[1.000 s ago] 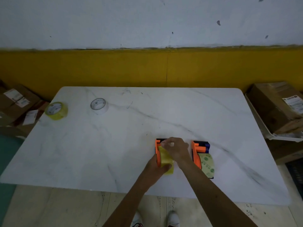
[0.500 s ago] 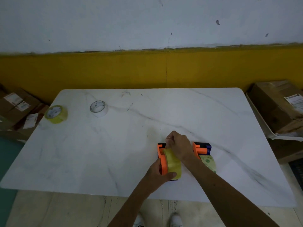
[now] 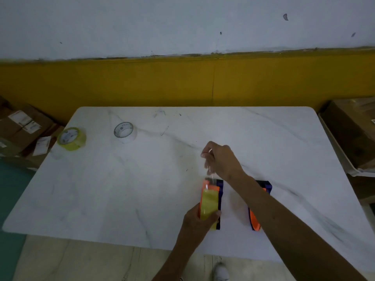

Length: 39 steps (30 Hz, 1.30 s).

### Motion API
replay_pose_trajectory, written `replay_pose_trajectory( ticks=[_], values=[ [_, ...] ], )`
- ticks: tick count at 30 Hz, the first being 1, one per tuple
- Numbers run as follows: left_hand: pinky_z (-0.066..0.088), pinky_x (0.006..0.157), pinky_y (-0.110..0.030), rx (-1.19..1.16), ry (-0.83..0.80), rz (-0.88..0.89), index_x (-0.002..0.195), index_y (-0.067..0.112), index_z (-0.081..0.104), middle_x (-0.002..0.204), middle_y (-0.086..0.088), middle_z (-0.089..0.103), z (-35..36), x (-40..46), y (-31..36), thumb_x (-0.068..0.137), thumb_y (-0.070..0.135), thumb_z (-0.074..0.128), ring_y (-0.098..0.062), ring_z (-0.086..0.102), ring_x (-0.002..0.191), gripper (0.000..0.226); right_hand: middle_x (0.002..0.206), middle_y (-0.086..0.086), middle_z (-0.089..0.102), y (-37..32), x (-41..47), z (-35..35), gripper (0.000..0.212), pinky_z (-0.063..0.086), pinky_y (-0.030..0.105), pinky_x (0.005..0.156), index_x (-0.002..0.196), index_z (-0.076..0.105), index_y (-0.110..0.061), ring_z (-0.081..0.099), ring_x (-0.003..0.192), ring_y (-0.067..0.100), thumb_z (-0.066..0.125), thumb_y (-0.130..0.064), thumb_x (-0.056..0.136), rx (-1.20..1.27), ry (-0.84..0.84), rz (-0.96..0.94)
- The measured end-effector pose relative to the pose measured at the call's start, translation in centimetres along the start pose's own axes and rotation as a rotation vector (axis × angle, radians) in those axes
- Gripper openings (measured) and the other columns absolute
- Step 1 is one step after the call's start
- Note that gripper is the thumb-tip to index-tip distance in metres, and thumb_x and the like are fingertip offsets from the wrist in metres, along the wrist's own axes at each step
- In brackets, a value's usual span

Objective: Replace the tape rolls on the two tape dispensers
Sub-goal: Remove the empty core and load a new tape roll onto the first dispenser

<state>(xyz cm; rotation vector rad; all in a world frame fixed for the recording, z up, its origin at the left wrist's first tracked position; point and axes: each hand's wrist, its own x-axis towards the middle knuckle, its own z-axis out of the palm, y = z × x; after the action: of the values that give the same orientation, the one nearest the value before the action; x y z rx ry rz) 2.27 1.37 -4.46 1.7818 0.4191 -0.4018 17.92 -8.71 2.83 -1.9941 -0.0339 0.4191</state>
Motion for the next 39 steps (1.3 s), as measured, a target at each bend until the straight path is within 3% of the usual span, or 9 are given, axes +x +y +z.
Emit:
replay_pose_trajectory(
  ticks=[3,5,7,9,13,16,22,34,39],
  values=[
    [0.058,0.068,-0.020,0.006,-0.011,-0.016,0.098,0.023,0.069,0.090,-0.003,0.076,0.0,0.1,-0.3,0.075,0.052,0.071,-0.014,0.073,0.082,0.037,0.059,0.017,0.060,-3.3,0.8,-1.9,0.016,0.043,0.027,0.040,0.074,0.064,-0.002,0.050,0.037,0.026,0.050,-0.004,0.082,0.322,0.006,0.125],
    [0.054,0.062,-0.016,0.019,-0.008,-0.015,0.088,0.029,0.067,0.082,0.003,0.073,0.0,0.0,-0.2,0.079,0.048,0.070,-0.010,0.070,0.075,0.022,0.056,0.016,0.058,-4.0,1.6,-2.7,0.018,0.043,0.027,0.041,0.072,0.064,-0.002,0.049,0.036,0.029,0.050,-0.008,0.080,0.400,-0.034,0.188],
    [0.053,0.060,-0.015,0.004,0.005,-0.044,0.080,0.029,0.068,0.077,0.003,0.073,0.1,0.0,0.1,0.081,0.048,0.068,-0.010,0.070,0.072,0.019,0.055,0.017,0.058,-3.5,1.9,-2.7,0.020,0.044,0.026,0.040,0.073,0.065,-0.001,0.051,0.035,0.031,0.051,-0.012,0.080,0.383,-0.096,0.234],
    [0.058,0.063,-0.021,-0.015,-0.009,-0.087,0.081,0.024,0.070,0.077,-0.003,0.075,0.0,0.3,0.5,0.080,0.055,0.065,-0.014,0.074,0.071,0.032,0.060,0.019,0.060,-2.5,2.3,-2.4,0.021,0.046,0.025,0.039,0.077,0.066,0.001,0.054,0.035,0.030,0.052,-0.013,0.083,0.329,-0.112,0.235],
    [0.053,0.054,-0.015,-0.124,-0.077,-0.117,0.086,0.012,0.069,0.059,0.003,0.073,-0.1,0.1,1.6,0.092,0.038,0.058,-0.006,0.070,0.054,0.029,0.067,0.023,0.063,-0.5,3.3,-2.6,0.025,0.050,0.033,0.043,0.083,0.068,0.008,0.055,0.040,0.031,0.054,-0.012,0.081,0.400,-0.046,0.272],
    [0.054,0.055,-0.019,-0.130,-0.071,-0.115,0.081,0.012,0.070,0.059,0.000,0.074,-0.5,-0.2,1.4,0.081,0.047,0.065,-0.011,0.070,0.055,0.035,0.066,0.022,0.065,-0.4,3.5,-3.6,0.021,0.052,0.033,0.040,0.086,0.067,0.010,0.057,0.040,0.029,0.052,-0.004,0.084,0.345,-0.041,0.201],
    [0.051,0.054,-0.013,-0.110,-0.093,-0.128,0.082,0.015,0.068,0.054,0.009,0.073,-0.6,-0.6,1.6,0.091,0.031,0.061,-0.003,0.069,0.054,0.020,0.064,0.022,0.065,-2.2,3.6,-5.6,0.011,0.052,0.032,0.040,0.087,0.065,0.010,0.058,0.042,0.033,0.057,0.003,0.083,0.332,-0.025,0.054],
    [0.044,0.044,-0.010,-0.022,0.030,-0.042,0.071,0.016,0.063,0.050,0.006,0.064,-1.2,-1.3,2.8,0.094,0.033,0.055,0.001,0.059,0.042,0.030,0.053,0.014,0.065,-0.5,3.7,-6.9,0.020,0.048,0.029,0.033,0.088,0.066,0.013,0.057,0.034,0.025,0.050,0.002,0.086,0.528,0.152,0.090],
    [0.054,0.053,-0.030,-0.070,0.039,0.028,0.072,0.019,0.068,0.054,-0.002,0.068,-2.8,-2.7,4.4,0.094,0.028,0.057,-0.014,0.065,0.049,0.026,0.072,0.020,0.069,1.0,3.5,-7.2,0.016,0.055,0.031,0.038,0.091,0.066,0.011,0.063,0.039,0.022,0.054,0.001,0.090,0.391,0.171,0.059]
  ],
)
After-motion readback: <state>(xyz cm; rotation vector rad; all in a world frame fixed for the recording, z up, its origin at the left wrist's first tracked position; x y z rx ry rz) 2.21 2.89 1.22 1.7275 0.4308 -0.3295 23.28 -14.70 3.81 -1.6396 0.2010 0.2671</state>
